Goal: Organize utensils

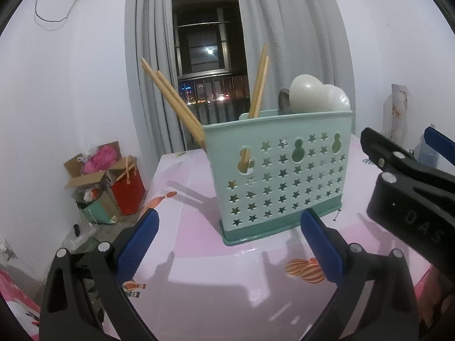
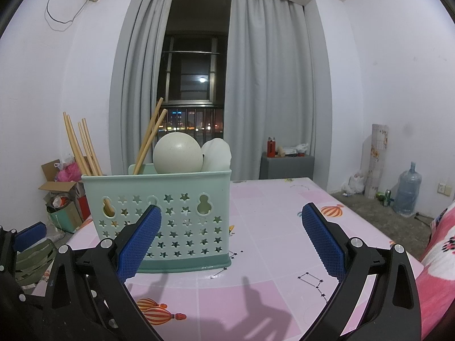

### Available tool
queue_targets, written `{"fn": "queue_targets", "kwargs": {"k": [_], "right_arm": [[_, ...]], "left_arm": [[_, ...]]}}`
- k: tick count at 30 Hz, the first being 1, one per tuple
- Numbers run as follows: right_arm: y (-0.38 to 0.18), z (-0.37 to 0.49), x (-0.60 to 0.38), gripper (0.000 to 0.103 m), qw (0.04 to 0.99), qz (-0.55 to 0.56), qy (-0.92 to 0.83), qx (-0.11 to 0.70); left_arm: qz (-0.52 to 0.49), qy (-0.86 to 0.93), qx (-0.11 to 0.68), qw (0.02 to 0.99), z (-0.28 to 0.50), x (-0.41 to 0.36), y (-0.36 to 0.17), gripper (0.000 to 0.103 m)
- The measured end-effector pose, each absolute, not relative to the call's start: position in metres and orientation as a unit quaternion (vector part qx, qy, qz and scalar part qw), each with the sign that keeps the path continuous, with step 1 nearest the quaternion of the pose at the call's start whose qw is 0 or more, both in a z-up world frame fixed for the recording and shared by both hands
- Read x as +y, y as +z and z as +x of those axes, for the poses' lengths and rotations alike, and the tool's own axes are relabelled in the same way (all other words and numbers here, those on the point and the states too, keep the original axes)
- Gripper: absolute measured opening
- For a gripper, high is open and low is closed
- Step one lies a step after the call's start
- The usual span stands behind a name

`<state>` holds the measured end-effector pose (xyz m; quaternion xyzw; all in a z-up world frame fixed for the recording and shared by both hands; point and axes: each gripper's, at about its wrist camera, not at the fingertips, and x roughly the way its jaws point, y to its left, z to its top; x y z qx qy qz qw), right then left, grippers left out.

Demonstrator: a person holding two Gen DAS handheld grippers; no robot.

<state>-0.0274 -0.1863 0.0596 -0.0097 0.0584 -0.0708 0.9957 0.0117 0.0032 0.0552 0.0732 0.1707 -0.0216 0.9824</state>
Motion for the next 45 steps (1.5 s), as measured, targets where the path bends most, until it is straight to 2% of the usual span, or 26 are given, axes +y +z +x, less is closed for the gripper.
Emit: {"fn": "queue_targets", "kwargs": {"k": [21, 45], "right_arm": [[0.060, -0.027, -0.187, 0.095, 0.996, -0.010, -0.070, 0.059], [0.060, -0.028, -0.187, 0.095, 0.996, -0.009, -0.070, 0.059]], "left_arm": [[0.048, -0.018, 0.188, 0.981, 0.016, 0.011, 0.057, 0.098], [0.080, 0.003, 0.206, 0.975, 0.024, 0.003, 0.052, 0.098]]}}
